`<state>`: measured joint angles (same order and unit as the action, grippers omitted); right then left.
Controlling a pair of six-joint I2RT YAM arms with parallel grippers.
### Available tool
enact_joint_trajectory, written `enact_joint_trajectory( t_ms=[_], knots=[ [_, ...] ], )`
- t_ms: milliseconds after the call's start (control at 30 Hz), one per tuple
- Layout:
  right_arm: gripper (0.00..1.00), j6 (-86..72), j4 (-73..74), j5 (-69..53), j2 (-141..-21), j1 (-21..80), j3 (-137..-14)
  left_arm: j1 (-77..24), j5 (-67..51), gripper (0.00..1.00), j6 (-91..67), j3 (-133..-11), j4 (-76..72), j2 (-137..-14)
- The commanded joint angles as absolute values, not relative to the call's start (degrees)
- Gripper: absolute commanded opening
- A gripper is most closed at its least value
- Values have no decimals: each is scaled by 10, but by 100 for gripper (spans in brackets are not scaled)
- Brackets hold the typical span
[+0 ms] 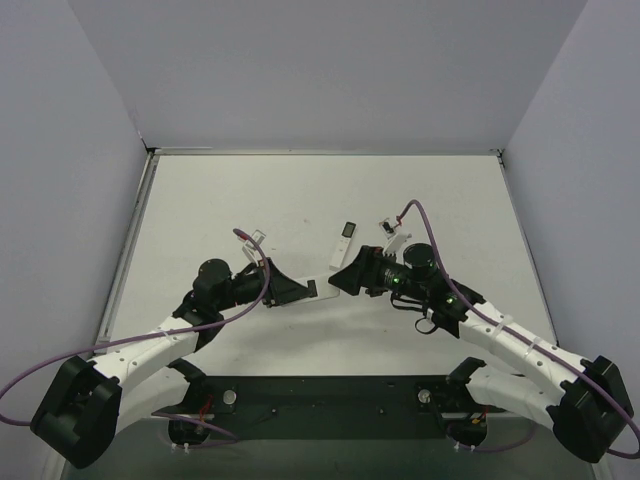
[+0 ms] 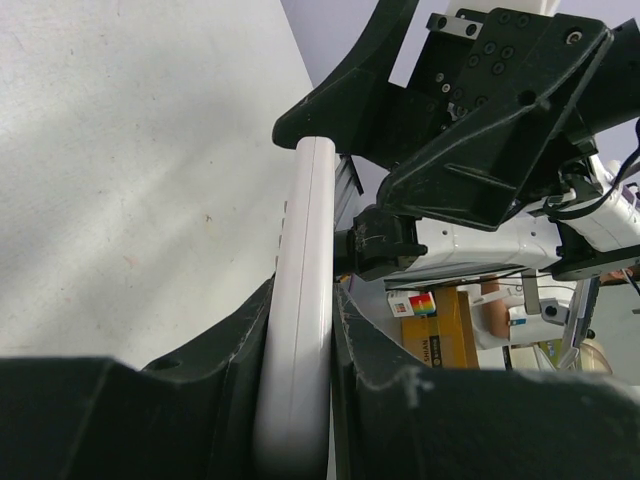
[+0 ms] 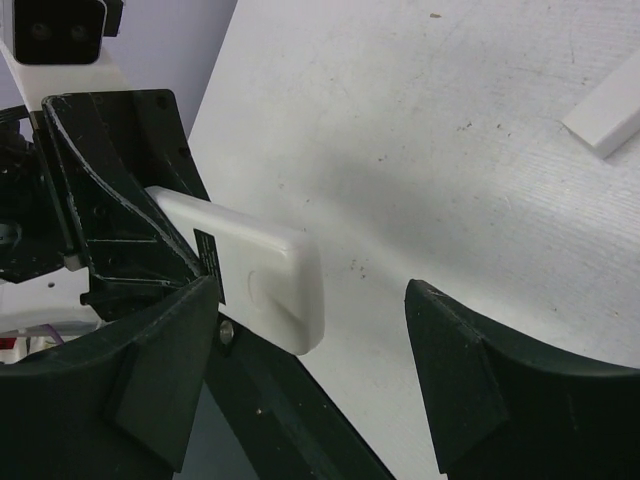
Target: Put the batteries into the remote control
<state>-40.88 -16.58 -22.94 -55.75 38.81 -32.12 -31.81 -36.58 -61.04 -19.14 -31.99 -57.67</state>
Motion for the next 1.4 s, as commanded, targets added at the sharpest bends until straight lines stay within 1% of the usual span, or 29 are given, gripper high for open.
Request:
enact_joint_trajectory(
  t_ms=[0,400,500,600,633,700,900,1100,1167,1267,1300,1367],
  knots=[
    [69,-450,-260,-249,-581,399,-311,-318,-379,0,-633,-203,-370,-577],
    [53,-458,-278,-263,-594,405,-294,-318,-374,0,-681,-188,-419,-592],
    [46,-454,-272,-261,-594,406,-293,-317,-378,0,-704,-183,-446,-598],
    [38,-445,-258,-255,-592,404,-288,-317,-379,0,-722,-177,-471,-599],
    [32,-444,-257,-253,-592,404,-285,-317,-379,0,-723,-175,-477,-599],
    [27,-444,-255,-244,-585,402,-278,-317,-378,0,-732,-171,-482,-597],
    [19,-447,-236,-224,-559,376,-255,-313,-377,0,-757,-163,-508,-587],
    [14,-455,-234,-228,-541,352,-236,-311,-378,0,-773,-157,-539,-587],
    [13,-456,-242,-237,-540,352,-236,-311,-377,0,-773,-156,-536,-594],
    [10,-461,-253,-250,-537,352,-238,-311,-376,0,-760,-156,-519,-609],
    [7,-461,-253,-250,-535,352,-239,-311,-375,0,-743,-156,-508,-611],
    [4,-456,-240,-241,-529,348,-241,-311,-362,0,-719,-156,-461,-615]
  ],
)
